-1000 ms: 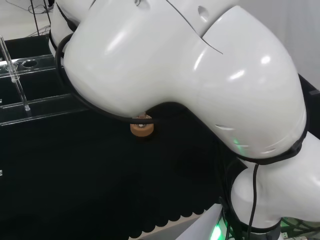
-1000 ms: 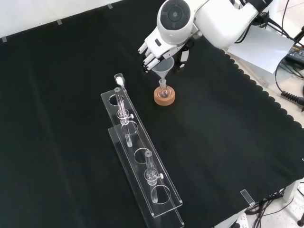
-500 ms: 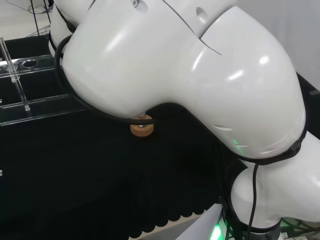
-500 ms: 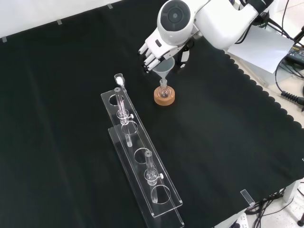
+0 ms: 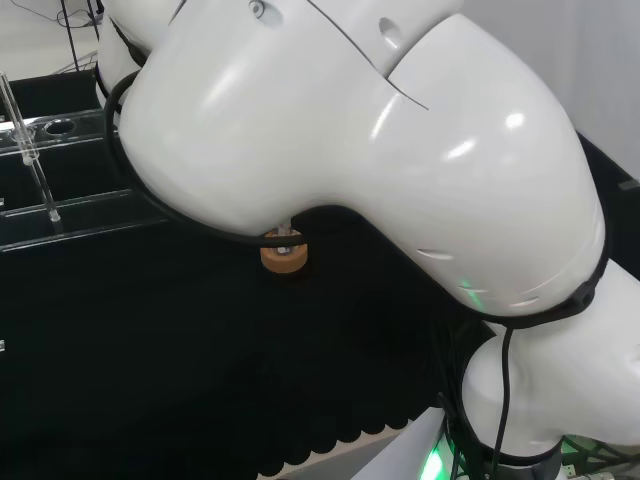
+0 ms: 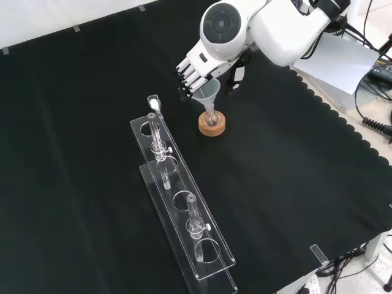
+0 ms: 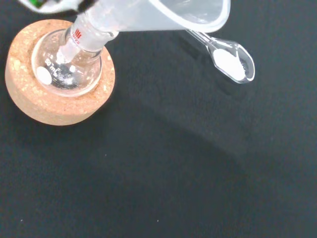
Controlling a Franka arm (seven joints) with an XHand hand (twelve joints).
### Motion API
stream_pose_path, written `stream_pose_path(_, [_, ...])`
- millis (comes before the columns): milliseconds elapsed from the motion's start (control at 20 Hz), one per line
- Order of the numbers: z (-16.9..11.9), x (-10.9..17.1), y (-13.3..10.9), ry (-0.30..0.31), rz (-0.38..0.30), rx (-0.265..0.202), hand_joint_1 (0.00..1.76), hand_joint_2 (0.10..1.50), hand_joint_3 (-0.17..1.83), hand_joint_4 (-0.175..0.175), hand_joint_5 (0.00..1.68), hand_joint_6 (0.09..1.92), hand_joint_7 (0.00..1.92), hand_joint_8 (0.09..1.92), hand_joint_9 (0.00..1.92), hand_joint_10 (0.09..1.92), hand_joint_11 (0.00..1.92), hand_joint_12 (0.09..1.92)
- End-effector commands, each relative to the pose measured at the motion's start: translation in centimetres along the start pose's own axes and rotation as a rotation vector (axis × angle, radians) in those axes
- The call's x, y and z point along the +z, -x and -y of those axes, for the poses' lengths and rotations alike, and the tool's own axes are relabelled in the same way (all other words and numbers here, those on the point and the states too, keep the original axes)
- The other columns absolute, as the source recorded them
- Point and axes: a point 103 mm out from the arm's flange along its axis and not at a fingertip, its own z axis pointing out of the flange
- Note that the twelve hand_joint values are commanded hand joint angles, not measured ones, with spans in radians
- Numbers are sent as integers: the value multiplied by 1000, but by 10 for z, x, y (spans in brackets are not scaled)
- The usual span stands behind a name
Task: Place the funnel on the round-bottom flask.
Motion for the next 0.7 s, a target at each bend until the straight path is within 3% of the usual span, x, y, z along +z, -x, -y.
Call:
stream_pose_path(50, [2,-3,-1,-22,-1,-16,722,572,620,-78,171,87,7,597,265,789,45,1431])
stream_pose_path(300, [10,-9,5,79,-7,1,642,579,536,-77,150,87,0,490,196,796,0,1412])
stream_pose_path(500, [18,-18,19,144,-21,22,619,598,484,-80,173,87,0,581,211,797,0,1431])
stream_pose_path(700, [21,-22,39,172,-109,41,609,620,458,-81,211,87,15,676,257,790,11,1455])
